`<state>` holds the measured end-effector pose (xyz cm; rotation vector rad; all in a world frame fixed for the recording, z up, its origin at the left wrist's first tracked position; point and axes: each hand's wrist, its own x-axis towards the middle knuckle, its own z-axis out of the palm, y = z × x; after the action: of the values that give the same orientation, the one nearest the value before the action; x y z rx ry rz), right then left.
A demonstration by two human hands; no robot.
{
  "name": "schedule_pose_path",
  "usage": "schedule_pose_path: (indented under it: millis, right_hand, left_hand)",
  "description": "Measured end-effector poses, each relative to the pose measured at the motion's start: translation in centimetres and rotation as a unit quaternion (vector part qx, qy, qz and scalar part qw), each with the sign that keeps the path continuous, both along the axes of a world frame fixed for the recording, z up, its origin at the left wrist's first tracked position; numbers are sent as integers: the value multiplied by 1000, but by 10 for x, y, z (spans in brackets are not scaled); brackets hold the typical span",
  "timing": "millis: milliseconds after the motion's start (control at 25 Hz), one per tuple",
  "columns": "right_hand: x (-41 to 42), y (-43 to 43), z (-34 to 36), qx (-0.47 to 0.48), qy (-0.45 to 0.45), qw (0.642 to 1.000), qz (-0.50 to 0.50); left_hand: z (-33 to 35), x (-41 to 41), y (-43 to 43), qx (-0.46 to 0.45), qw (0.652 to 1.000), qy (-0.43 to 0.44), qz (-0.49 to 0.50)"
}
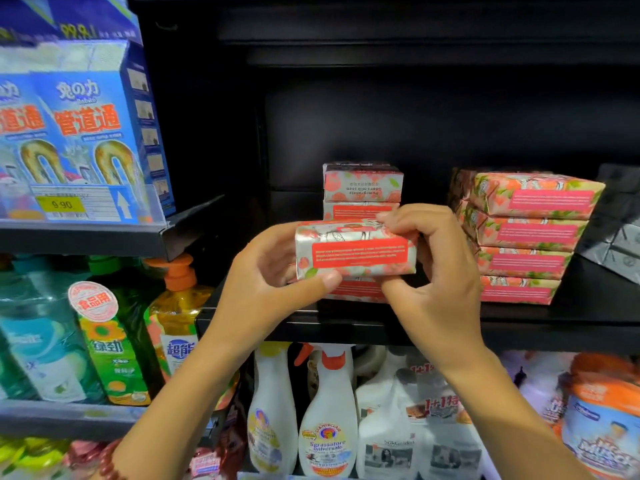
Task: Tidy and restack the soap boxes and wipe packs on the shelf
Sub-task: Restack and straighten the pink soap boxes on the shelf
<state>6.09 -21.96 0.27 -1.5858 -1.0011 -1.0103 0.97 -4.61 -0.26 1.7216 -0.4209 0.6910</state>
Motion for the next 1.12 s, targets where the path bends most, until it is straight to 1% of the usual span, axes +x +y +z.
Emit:
schedule_pose_path:
  millis: [120, 200, 280, 400, 480, 600, 680, 760, 920, 1040, 1120]
  right_hand:
    - [1, 6, -6, -16, -53, 998, -16]
    - [1, 7, -9, -34, -64, 997, -24]
    - [2, 6, -12, -53, -55, 997, -28]
    - [3, 0, -17, -67, -14, 996, -52]
    - [3, -4, -23, -107, 21, 993, -47]
    - [3, -3, -38, -234, 61, 969, -48]
    - [4, -2, -47, -290, 65, 952, -72]
    - [5, -2, -51, -307, 53, 946, -91]
    - [5, -2, -53, -302, 43, 948, -90]
    - [5, -2, -53, -301, 36, 948, -93]
    - [5, -3, -53, -303, 34, 948, -93]
  left_hand:
    - [-3, -1, 3, -35, 999, 15, 0]
    - [-6, -1, 6, -53, 998, 18, 15]
    - [-10, -1, 9, -57, 997, 3, 46]
    - [-10, 0, 20, -80, 989, -40, 120]
    - [-9, 5, 27, -98, 981, -48, 163]
    - [-8, 14, 32, -66, 972, -41, 223]
    - [-7, 20, 34, -38, 969, -30, 243]
    - [-9, 25, 38, -17, 969, -16, 245]
    - [-13, 29, 47, 30, 970, 7, 240]
    - [-16, 33, 52, 38, 965, 37, 256]
    - [-18, 34, 53, 38, 965, 32, 259]
